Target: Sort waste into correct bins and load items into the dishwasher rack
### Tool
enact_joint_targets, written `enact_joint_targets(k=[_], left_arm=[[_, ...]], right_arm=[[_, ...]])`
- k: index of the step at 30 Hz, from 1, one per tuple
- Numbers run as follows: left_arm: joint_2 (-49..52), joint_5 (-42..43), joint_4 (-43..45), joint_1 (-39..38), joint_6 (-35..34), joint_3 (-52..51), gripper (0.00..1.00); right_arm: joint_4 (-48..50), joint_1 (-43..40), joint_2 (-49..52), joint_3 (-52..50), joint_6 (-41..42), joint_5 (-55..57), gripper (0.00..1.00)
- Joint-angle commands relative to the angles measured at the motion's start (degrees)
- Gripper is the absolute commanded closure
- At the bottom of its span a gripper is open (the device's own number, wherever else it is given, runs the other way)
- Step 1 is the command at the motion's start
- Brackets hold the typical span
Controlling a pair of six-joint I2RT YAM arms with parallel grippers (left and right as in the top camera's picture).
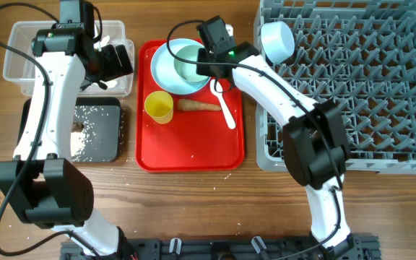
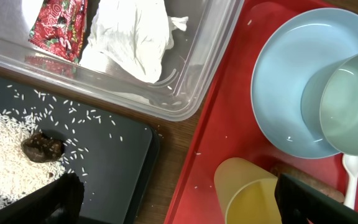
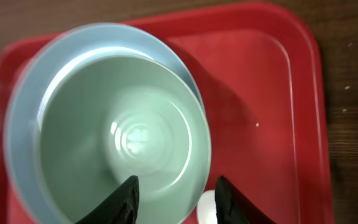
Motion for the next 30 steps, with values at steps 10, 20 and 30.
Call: enact_joint_targets(k=[10,20,30], left_arm=[[-1.27,-0.13,0.17,0.17,0.11,0.9,0.0],[-1.27,-0.13,0.15,0.17,0.13,0.9,0.0],[-1.27,-0.13,0.17,0.17,0.13,0.9,0.0]], right_arm=[[0.37,0.07,4.13,0.63,0.09,2.93,0.96],[-15.87,-6.69,-24.76,0.72,-0.63,21.14,0.96],[-46.88,-6.88,-28.13,-8.74,10.97,57.77,0.96]])
